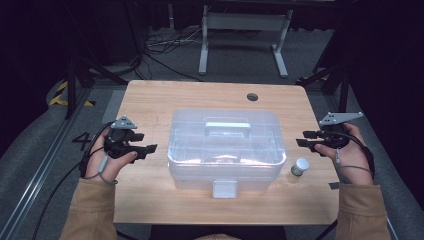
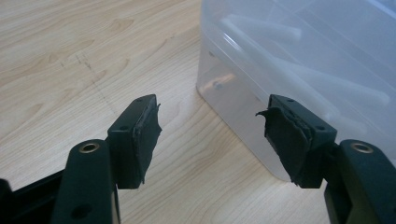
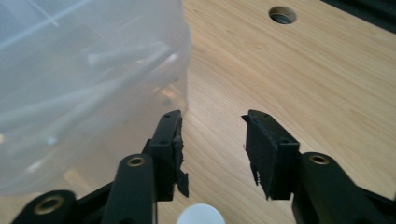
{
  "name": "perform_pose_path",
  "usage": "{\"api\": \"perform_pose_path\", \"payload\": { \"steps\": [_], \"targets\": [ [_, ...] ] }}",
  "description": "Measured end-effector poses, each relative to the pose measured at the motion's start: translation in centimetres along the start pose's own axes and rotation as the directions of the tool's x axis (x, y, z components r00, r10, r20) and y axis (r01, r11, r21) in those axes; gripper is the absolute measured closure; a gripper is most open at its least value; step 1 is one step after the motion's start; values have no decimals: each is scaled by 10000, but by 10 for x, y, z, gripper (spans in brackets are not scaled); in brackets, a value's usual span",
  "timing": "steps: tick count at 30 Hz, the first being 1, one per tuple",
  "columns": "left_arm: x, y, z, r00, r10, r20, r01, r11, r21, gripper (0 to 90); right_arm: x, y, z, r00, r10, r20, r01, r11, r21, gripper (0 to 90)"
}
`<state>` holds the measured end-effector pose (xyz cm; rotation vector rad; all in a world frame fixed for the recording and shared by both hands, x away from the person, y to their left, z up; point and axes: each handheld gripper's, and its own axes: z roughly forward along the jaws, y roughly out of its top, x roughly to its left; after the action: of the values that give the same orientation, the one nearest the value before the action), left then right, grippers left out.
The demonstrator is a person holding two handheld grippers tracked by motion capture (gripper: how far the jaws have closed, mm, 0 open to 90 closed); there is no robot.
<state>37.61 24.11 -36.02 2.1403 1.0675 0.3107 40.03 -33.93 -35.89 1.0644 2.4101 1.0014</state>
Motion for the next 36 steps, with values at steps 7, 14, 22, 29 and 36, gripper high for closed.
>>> {"api": "perform_pose_path", "payload": {
  "steps": [7, 14, 22, 29, 36],
  "targets": [
    [-5, 15, -12, 9992, 271, 289, -255, 9982, -535, 347, 0, -6, -7, 9999, 105, -119, -108, 9997, -200, 556],
    [-12, 31, -21, 9953, 525, 817, -447, 9945, -951, 336, 3, -9, -8, 9995, 199, -231, -205, 9994, -281, 553],
    [-26, 63, -28, 9834, 1269, 1298, -1064, 9823, -1542, 333, 7, -17, -10, 9985, 435, -325, -444, 9986, -274, 546],
    [-42, 86, -23, 9731, 1789, 1451, -1553, 9747, -1606, 332, 7, -23, -11, 9982, 501, -332, -509, 9984, -262, 545],
    [-56, 107, -10, 9509, 2186, 2192, -1816, 9673, -1769, 324, 6, -28, -12, 9972, 659, -363, -668, 9974, -262, 539]
  ]
}}
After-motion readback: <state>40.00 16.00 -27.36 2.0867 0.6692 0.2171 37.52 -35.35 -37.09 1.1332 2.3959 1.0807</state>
